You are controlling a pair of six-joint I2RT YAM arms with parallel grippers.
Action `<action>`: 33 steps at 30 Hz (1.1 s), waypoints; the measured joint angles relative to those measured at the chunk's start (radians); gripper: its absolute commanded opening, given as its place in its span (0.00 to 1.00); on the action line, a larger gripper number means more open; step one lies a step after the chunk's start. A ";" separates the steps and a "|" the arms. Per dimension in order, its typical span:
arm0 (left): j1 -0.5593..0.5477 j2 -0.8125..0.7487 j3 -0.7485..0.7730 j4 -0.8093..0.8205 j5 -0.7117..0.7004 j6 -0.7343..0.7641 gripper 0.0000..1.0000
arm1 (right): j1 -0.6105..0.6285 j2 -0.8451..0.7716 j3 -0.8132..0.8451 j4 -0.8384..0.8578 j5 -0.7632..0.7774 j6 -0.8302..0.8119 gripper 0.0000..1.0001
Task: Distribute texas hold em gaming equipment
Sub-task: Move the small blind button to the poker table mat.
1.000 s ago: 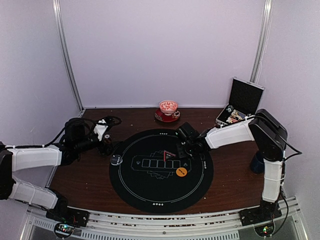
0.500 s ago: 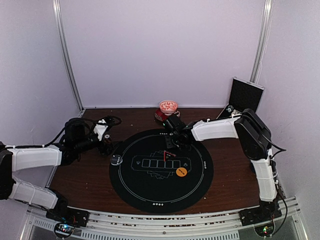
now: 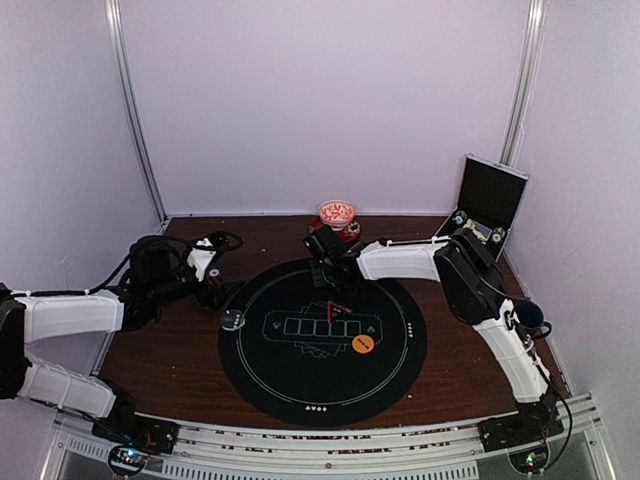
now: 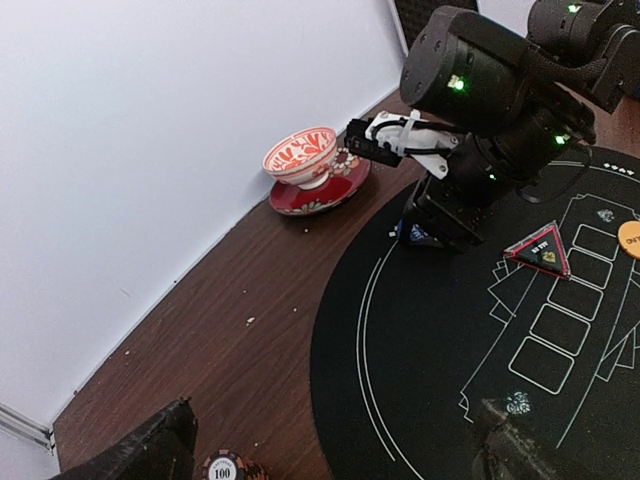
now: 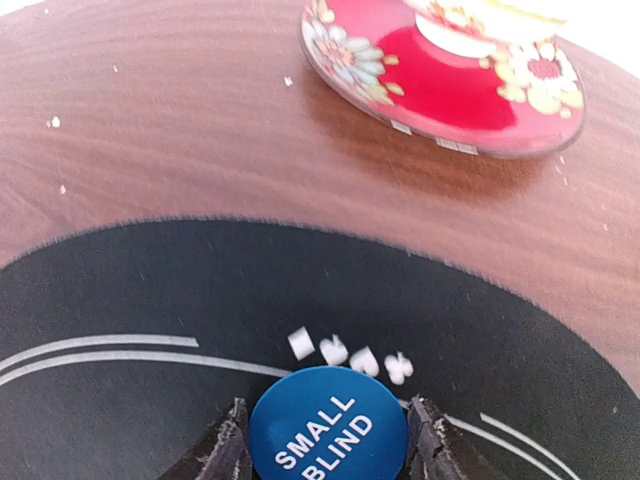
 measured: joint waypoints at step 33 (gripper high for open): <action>0.000 0.018 -0.002 0.014 0.000 0.001 0.98 | -0.025 0.109 0.157 0.014 0.040 -0.023 0.71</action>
